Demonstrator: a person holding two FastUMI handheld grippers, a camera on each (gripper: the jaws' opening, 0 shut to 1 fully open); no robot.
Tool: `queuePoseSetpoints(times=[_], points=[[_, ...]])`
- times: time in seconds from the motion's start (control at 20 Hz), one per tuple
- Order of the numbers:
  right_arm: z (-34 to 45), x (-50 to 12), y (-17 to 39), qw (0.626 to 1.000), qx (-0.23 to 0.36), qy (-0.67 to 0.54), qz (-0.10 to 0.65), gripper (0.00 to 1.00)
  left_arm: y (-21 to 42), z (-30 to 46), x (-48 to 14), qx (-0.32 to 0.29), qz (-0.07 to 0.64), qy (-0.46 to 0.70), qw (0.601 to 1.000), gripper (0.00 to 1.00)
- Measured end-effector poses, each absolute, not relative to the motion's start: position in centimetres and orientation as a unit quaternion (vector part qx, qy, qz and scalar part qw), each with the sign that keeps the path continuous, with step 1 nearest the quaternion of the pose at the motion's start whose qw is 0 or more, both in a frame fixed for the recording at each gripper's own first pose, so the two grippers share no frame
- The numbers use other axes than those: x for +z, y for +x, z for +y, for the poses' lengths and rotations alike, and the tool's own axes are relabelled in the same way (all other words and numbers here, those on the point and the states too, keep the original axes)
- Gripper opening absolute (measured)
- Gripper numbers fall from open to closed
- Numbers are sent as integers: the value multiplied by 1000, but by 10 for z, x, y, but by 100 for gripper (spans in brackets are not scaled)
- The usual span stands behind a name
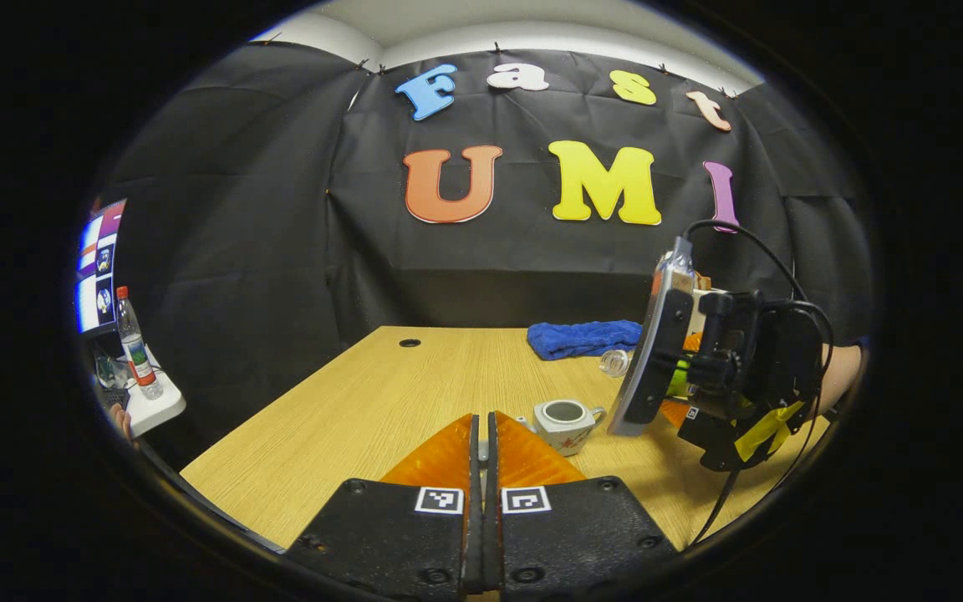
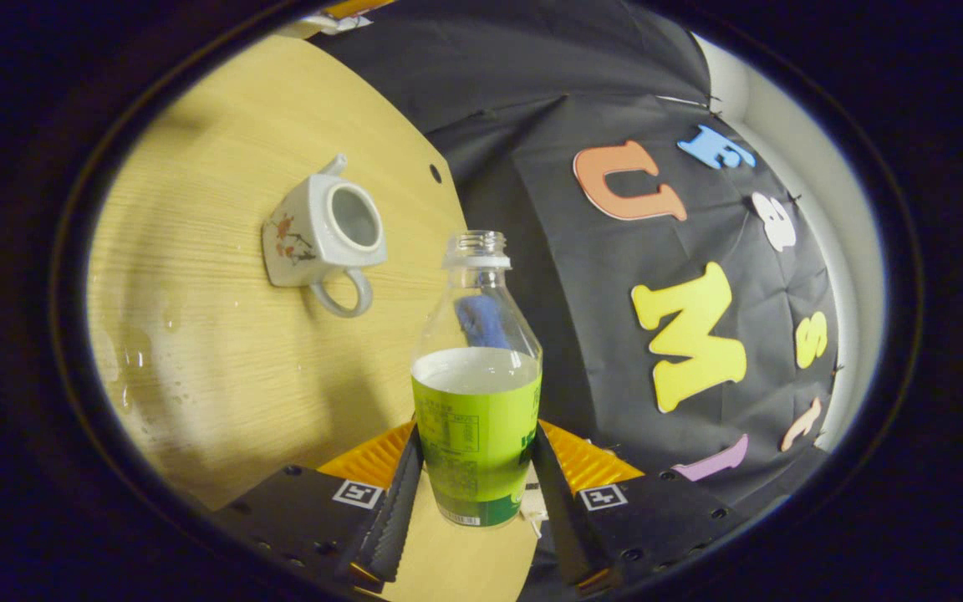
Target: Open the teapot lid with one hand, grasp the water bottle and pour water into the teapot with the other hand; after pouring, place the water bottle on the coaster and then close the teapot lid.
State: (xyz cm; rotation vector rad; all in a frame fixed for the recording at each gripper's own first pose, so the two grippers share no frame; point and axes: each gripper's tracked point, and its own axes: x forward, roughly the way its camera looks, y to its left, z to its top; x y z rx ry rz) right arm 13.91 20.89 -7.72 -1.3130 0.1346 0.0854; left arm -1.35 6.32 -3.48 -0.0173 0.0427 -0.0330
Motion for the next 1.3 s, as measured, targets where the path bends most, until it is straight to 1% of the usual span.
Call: queuePoseSetpoints(times=[0.15,0.25,0.4,0.5,0.7,0.75,0.85,1.1,1.15,1.3], points=[[214,-72,142,746,41,-663,45,70,-14,68,-41,-15,27,-9,999,3],[218,-71,141,726,50,-686,27,72,-13,68,-45,-16,29,-2,999,3],[221,-64,142,701,48,-711,15,70,-15,70,-52,-18,35,6,999,3],[225,-58,142,683,41,-729,-2,70,-17,69,-53,-21,35,5,999,3],[233,-37,148,626,14,-777,-59,70,-18,70,-57,-22,37,4,999,3],[235,-35,147,619,11,-783,-65,71,-19,71,-57,-22,36,4,999,3],[236,-31,147,609,6,-790,-69,68,-19,71,-57,-23,36,4,999,3],[242,-23,145,580,1,-810,-89,72,-21,74,-55,-18,25,7,1000,3],[242,-21,145,572,-3,-815,-94,70,-21,73,-57,-18,24,6,1000,3],[246,-15,145,552,-11,-827,-107,70,-21,76,-57,-14,22,5,1000,3]])
